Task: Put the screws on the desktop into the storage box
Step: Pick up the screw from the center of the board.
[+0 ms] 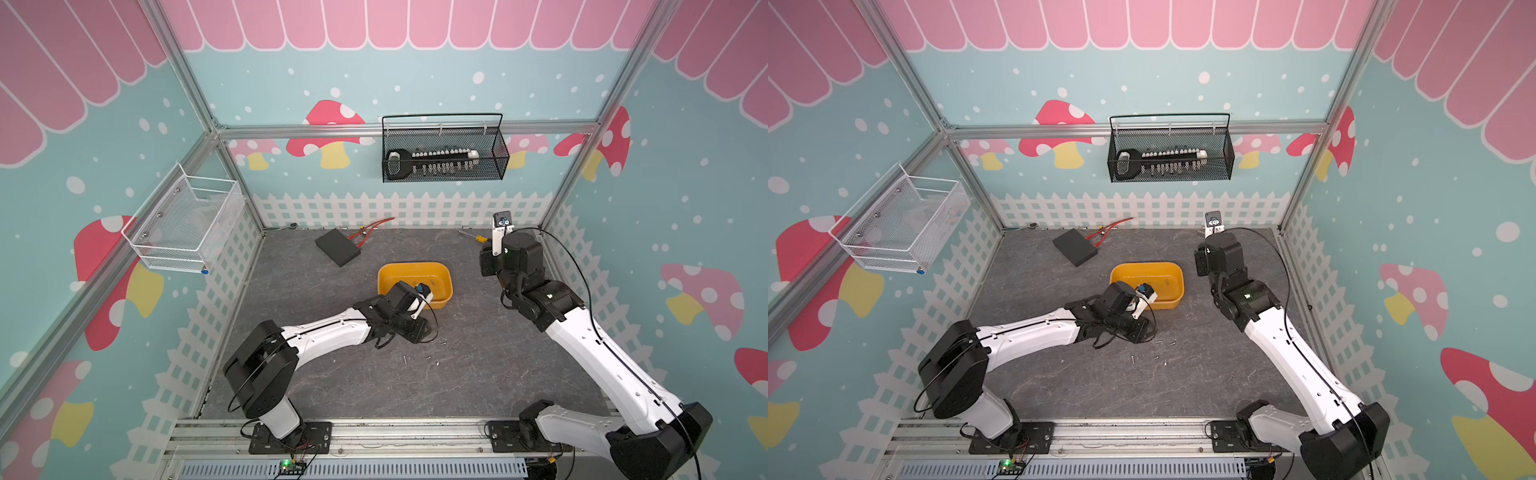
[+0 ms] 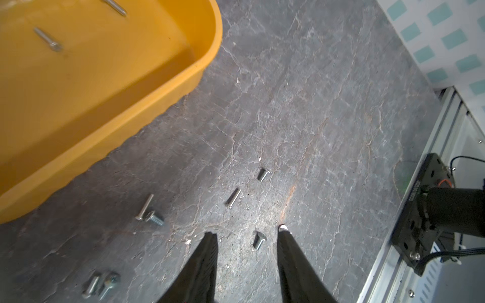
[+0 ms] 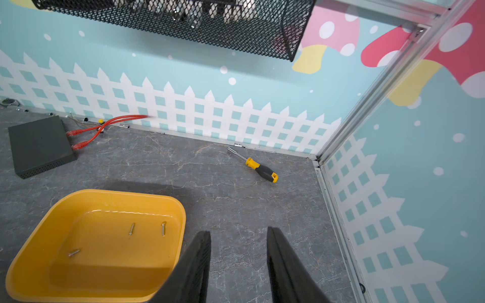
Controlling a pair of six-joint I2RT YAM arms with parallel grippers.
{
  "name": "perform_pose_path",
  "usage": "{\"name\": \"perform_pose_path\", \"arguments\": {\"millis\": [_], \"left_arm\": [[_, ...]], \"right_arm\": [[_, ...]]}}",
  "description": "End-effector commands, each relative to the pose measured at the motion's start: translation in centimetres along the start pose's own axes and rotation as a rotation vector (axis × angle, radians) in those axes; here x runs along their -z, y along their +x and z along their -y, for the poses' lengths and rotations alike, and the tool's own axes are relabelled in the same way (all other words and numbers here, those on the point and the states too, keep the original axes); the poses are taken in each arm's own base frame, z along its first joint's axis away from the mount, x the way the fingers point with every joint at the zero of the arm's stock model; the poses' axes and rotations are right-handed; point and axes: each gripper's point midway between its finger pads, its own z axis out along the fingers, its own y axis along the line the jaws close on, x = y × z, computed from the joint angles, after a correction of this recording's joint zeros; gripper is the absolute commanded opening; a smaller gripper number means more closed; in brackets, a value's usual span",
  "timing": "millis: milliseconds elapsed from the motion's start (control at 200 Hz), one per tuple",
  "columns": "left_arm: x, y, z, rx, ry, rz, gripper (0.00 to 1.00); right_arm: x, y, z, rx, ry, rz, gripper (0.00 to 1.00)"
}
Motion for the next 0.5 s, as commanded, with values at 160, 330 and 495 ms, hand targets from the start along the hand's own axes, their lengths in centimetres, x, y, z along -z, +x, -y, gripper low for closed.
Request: {"name": "perform_pose_path", "arguments": {"millis": [160, 330, 495], "left_arm": [[-2.9, 0.8, 2.2, -0.118, 0.016, -0.055, 0.45], [-4.2, 1.3, 1.9, -0.170, -0.039, -0.088, 0.46], [-5.2, 0.6, 2.0, -0.249, -0.085, -0.097, 0.45]], "right_arm": [[1.6, 0.0, 3.6, -0.066, 0.115, 0.039, 0.41], [1.8, 0.3, 4.0, -0.071, 0.122, 0.040, 0.42], [1.7, 0.5, 4.4, -0.066, 0.133, 0.035, 0.42]]}}
